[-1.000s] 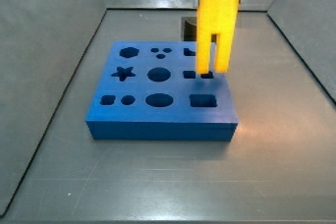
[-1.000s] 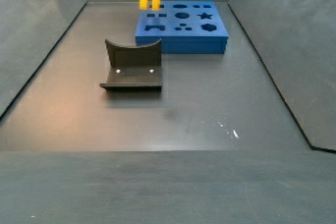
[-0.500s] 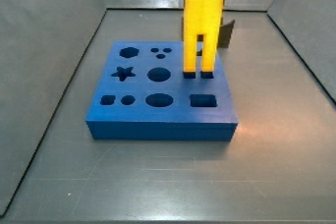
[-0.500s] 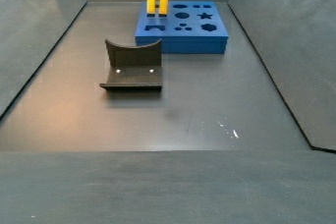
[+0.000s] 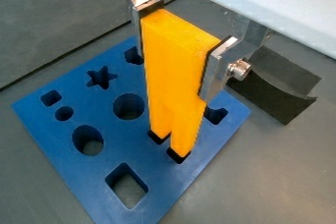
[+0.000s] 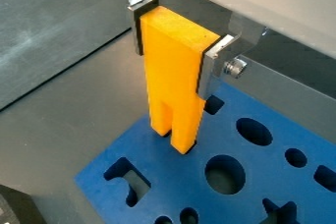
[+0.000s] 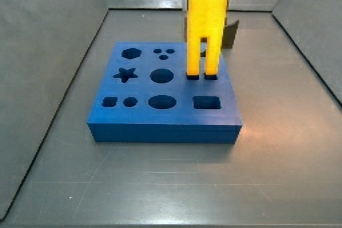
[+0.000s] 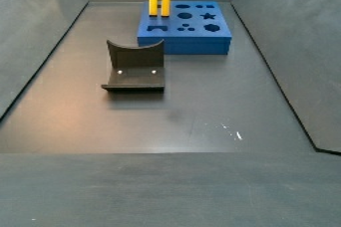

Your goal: Insert the double-square object.

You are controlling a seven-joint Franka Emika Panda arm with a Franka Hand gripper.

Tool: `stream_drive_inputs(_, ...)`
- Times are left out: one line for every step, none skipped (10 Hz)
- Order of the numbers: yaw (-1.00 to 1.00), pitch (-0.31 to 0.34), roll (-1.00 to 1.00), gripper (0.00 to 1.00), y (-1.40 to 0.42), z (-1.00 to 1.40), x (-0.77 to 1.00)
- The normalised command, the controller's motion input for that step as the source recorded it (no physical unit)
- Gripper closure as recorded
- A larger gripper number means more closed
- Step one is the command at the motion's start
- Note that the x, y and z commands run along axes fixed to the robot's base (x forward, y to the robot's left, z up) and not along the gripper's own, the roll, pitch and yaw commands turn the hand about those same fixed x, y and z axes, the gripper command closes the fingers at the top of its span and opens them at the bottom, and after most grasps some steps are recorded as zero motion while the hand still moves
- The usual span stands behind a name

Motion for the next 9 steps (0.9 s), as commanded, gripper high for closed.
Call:
stream_drive_inputs(0.0,0.0,-0.02,1.0,-0.08,-0.07,0.19)
stream_drive_inputs(0.0,0.0,-0.01,1.0,-0.06,-0.09,0.19)
stream_drive_inputs(0.0,0.0,0.0,1.0,-0.01,-0.13,0.13)
stream_drive_inputs(0.0,0.0,0.0,1.0,0.0,-0.13,0.0)
stream_drive_inputs(0.0,-0.001,0.0,1.0,0.0,-0.13,0.0)
stream_drive_inputs(0.0,0.0,0.0,1.0,0.01,-0.07,-0.18)
stream_drive_inputs(-0.01,-0.01,0.0,1.0,0.0,0.0,-0.21)
stream_drive_inputs(0.0,-0.026,-0.04,1.0,0.0,0.0,-0.12)
stream_drive_inputs(0.01,-0.03,-0.02,1.0,0.0,-0.02,0.0)
